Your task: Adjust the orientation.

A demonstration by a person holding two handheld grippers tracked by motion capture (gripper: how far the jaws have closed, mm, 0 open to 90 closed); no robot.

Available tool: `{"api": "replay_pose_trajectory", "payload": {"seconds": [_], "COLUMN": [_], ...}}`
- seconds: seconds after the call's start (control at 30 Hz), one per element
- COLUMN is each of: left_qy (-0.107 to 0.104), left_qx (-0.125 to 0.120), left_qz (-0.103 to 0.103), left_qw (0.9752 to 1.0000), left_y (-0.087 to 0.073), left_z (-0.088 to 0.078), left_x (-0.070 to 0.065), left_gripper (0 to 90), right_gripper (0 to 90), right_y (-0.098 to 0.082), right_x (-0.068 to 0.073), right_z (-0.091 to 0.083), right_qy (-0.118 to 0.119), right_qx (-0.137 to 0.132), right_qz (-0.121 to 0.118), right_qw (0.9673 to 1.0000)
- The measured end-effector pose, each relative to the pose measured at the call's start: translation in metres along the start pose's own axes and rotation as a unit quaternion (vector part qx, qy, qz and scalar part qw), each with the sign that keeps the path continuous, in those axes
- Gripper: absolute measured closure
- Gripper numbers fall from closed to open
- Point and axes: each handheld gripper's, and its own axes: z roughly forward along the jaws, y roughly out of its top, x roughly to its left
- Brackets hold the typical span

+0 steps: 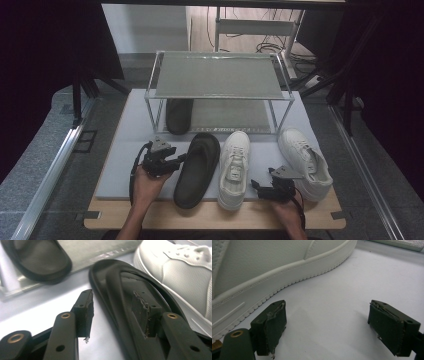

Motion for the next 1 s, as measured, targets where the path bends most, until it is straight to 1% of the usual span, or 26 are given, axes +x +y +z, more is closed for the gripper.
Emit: {"api": "replay_pose_trajectory", "payload": {"seconds": [0.2,0.33,0.5,0.67,0.73,0.8,0.9,0.97,1.0], "left_qy": [0.005,0.006,0.011,0.008,0.013,0.013,0.020,0.023,0.023], "left_qx": [0.012,0.026,0.038,0.050,0.054,0.056,0.056,0.051,0.050], "left_qz": [0.012,0.009,0.001,-0.003,-0.005,-0.016,-0.021,-0.028,-0.027], "left_qw": [0.9998,0.9996,0.9992,0.9987,0.9984,0.9982,0.9980,0.9980,0.9981], "left_y": [-0.003,-0.005,-0.006,-0.004,-0.003,-0.002,-0.001,0.000,0.001], "left_z": [0.014,0.026,0.034,0.039,0.039,0.039,0.038,0.037,0.036], "left_x": [-0.008,-0.009,-0.008,-0.008,-0.009,-0.009,-0.008,-0.007,-0.005], "left_gripper": [51.8,54.1,59.4,66.0,68.8,70.1,73.6,75.6,76.3], "right_gripper": [15.0,15.1,15.0,15.0,15.0,15.1,15.1,15.1,15.0], "right_y": [0.000,0.000,0.000,0.000,0.000,0.000,0.000,0.000,0.000], "right_x": [0.000,0.000,0.000,0.000,0.000,0.000,0.000,0.000,0.000], "right_z": [0.000,0.000,0.000,0.000,0.000,0.000,0.000,0.000,0.000], "right_qy": [0.000,0.000,0.000,0.000,0.000,0.000,0.000,0.000,0.000], "right_qx": [0.000,0.000,0.000,0.000,0.000,0.000,0.000,0.000,0.000], "right_qz": [0.000,0.000,0.000,0.000,0.000,0.000,0.000,0.000,0.000], "right_qw": [1.0000,1.0000,1.0000,1.0000,1.0000,1.0000,1.0000,1.0000,1.0000]}}
